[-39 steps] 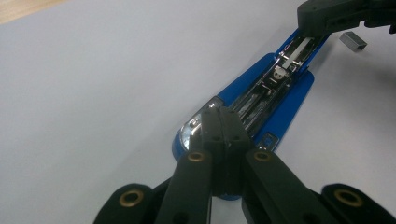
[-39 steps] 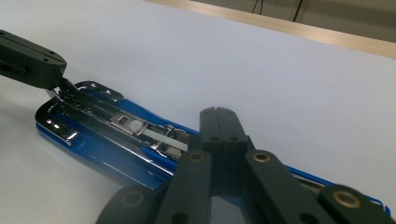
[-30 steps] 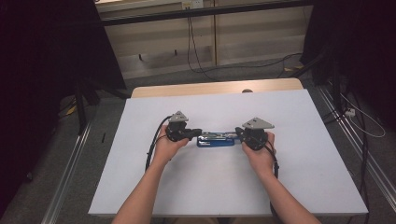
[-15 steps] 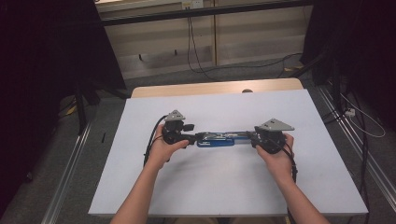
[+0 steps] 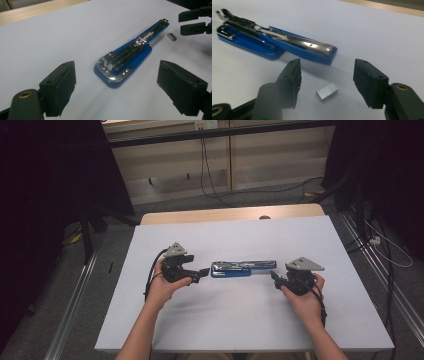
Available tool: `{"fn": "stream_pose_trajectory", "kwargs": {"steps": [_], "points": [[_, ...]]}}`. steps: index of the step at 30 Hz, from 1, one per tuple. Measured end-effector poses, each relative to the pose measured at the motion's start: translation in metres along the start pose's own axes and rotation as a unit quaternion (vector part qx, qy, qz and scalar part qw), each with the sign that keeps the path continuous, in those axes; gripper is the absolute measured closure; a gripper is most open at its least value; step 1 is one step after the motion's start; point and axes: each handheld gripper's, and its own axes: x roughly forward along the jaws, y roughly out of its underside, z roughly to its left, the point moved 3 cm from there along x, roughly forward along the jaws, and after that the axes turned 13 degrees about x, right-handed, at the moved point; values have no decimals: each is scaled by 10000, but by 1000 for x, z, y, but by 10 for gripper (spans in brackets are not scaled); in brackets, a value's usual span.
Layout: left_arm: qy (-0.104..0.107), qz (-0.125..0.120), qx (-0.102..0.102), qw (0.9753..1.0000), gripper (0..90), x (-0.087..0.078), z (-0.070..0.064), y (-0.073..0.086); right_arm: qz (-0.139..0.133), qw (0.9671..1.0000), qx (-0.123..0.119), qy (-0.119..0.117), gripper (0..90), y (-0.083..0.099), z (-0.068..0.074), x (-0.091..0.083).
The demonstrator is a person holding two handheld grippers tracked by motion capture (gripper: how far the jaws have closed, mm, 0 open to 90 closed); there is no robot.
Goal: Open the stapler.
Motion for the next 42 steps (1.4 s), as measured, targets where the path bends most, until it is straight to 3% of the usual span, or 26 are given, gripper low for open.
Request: {"fn": "stream_pose_trajectory", "kwargs": {"steps": [7, 13, 19, 25, 29, 35, 38, 42], "points": [[-78, 10, 9, 10000, 127, -4, -4, 8, 67, 9999, 77, 82, 293, 5, -3, 3], [-62, 107, 40, 9999, 112, -3, -12, 20, 169, 9997, 193, 58, 290, 9, -9, 3], [-114, 13, -30, 9999, 102, -7, -14, 28, 200, 9997, 116, 69, 384, 11, -9, 2], [-174, 95, 122, 9997, 100, -7, -14, 30, 344, 9993, 48, 100, 475, 14, -8, 5], [-182, 7, 156, 9997, 100, -7, -14, 29, 397, 9991, -42, 114, 529, 14, -4, 8], [-205, -97, 95, 9997, 100, -10, -11, 29, 400, 9989, -66, 249, 509, 12, 0, 13], [-270, -143, 56, 9995, 100, -11, -9, 29, 480, 9981, -198, 333, 509, 12, 4, 16], [-237, -112, 101, 9996, 100, -11, -10, 29, 515, 9975, -230, 431, 509, 12, 5, 18]]}}
